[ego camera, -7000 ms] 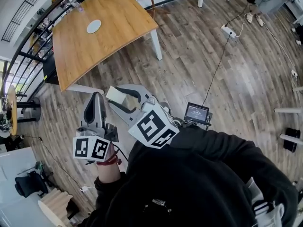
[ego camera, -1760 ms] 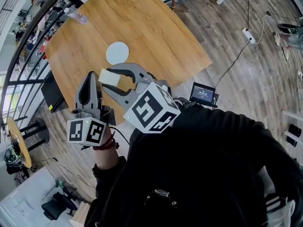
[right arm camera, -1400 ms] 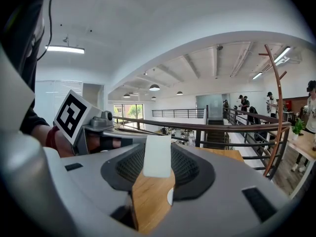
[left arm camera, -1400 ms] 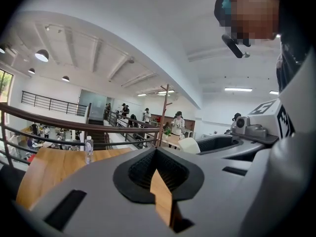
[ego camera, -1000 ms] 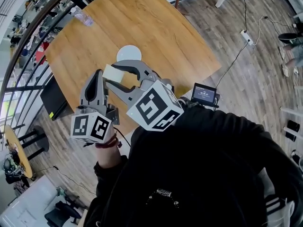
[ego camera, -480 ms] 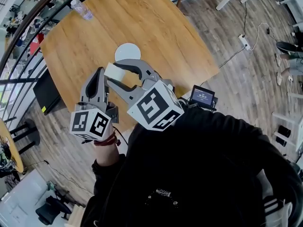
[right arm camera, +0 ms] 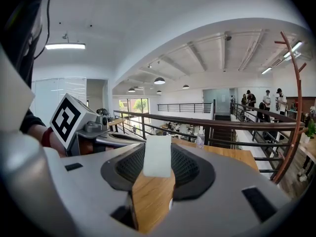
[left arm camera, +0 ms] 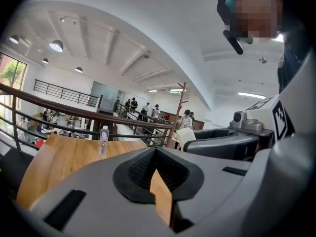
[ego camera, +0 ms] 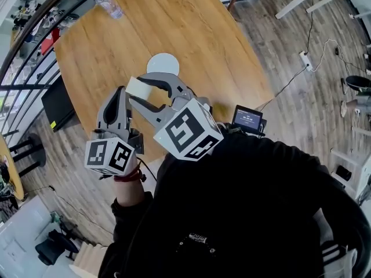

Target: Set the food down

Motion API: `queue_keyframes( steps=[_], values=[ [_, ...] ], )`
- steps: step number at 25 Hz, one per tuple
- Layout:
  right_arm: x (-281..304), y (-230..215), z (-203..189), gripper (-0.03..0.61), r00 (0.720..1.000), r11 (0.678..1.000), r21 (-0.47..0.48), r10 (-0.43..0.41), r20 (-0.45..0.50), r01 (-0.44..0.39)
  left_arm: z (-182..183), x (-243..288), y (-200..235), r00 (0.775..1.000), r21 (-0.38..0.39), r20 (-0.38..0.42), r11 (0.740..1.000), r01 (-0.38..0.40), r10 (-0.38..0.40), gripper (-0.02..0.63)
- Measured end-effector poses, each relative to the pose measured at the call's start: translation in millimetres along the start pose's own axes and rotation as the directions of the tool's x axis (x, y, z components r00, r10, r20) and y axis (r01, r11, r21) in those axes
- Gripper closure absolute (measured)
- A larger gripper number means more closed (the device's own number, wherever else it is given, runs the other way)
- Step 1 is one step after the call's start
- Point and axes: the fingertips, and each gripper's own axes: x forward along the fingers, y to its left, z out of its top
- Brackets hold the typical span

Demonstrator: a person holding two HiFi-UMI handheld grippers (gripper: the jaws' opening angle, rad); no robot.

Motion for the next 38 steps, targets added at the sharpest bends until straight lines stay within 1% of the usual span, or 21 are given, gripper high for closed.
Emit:
queue_keyframes(
  steps=[6,11,15,22,29,38],
  values=[
    [9,-2,-9,0.405,0.999,1.000,0.011,0.022,-0.025,-0.021,-6,3,3,1.000,-0.008,-0.016,1.000,-0.006,0.006,0.615],
    [18,2,-14,0.405,0.998,0.998,0.023,0.051,-0.038,-0.050,-9,-1,13,0.999,-0.021,-0.033,0.999,-0.042,0.041,0.615],
    [26,-3,-19,0.405,0.997,0.997,0.039,0.064,-0.041,-0.062,-13,0,19,0.997,-0.026,-0.043,0.997,-0.066,0.065,0.615],
    [35,-6,-26,0.405,0.995,0.995,0.060,0.085,-0.051,-0.082,-22,-3,22,0.992,-0.048,-0.073,0.993,-0.104,0.101,0.615],
    [45,-14,-40,0.405,0.993,0.993,0.071,0.094,-0.065,-0.090,-30,-1,21,0.988,-0.055,-0.083,0.989,-0.135,0.130,0.615],
    [64,-23,-62,0.405,0.990,0.995,0.055,0.093,-0.107,-0.087,-41,-9,31,0.977,-0.079,-0.112,0.979,-0.189,0.179,0.615]
  ],
)
